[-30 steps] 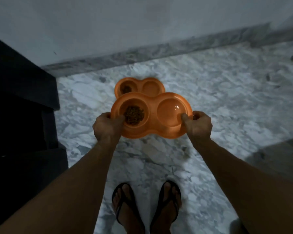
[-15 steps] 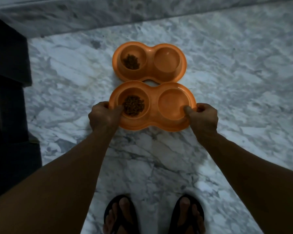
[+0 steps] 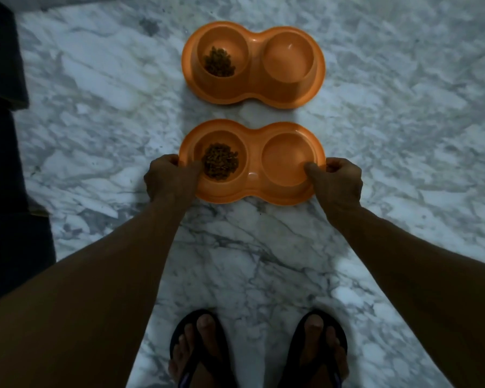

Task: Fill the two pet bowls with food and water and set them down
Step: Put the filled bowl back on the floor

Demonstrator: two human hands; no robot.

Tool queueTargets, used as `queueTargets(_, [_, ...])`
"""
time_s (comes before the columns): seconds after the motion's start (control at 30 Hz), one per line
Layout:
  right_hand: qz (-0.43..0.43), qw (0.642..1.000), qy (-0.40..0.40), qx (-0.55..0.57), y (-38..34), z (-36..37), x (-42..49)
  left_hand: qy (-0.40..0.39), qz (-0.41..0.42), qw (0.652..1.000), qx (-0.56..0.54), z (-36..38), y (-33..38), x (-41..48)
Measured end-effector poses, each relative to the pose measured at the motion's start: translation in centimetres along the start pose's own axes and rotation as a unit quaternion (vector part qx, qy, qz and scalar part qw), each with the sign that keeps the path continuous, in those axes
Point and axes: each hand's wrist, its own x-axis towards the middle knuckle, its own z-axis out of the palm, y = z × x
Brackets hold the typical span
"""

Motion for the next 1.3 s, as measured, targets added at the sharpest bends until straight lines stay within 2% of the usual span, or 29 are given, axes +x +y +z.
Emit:
queueTargets(0.47, [-0.001, 1.000, -0.007, -0.009, 0.8, 0.9, 0.7, -0.020, 0.014, 1.000, 0.011, 0.2, -0.7, 1.0])
queueTargets(0.6, [-0.019, 0.998, -0.021, -0.055, 0.7, 0.7, 0.7, -0.028, 0.010, 0.999, 0.042, 0.3, -0.4, 0.9])
queueTargets(0.7, [-0.035, 0.994, -0.001, -0.103, -0.1, -0.1, -0.2, -0.031, -0.015, 0.998, 0.053, -0.3, 0.4, -0.3])
queueTargets(0.8, [-0.053, 0.991, 0.004, -0.125, -1.9, -1.5, -1.9, -0.042, 0.006, 0.996, 0.078, -2.1, 1.6, -1.9])
queueTargets(1.0, [-0.113, 0.980, -0.035, -0.159, -10.3, -6.7, -8.8, -0.073, 0.062, 0.990, 0.105, -9.8, 6.9, -8.1])
queueTargets(1.23, [-0.202, 0.966, -0.068, -0.145, -26.4, -17.4, -20.9, -0.082, 0.102, 0.989, 0.074, -24.3, 17.7, -20.2])
queueTargets(1.3, [-0.237, 0.958, -0.071, -0.146, -30.9, -20.5, -24.0, -0.063, 0.117, 0.990, 0.051, -28.5, 20.6, -23.2])
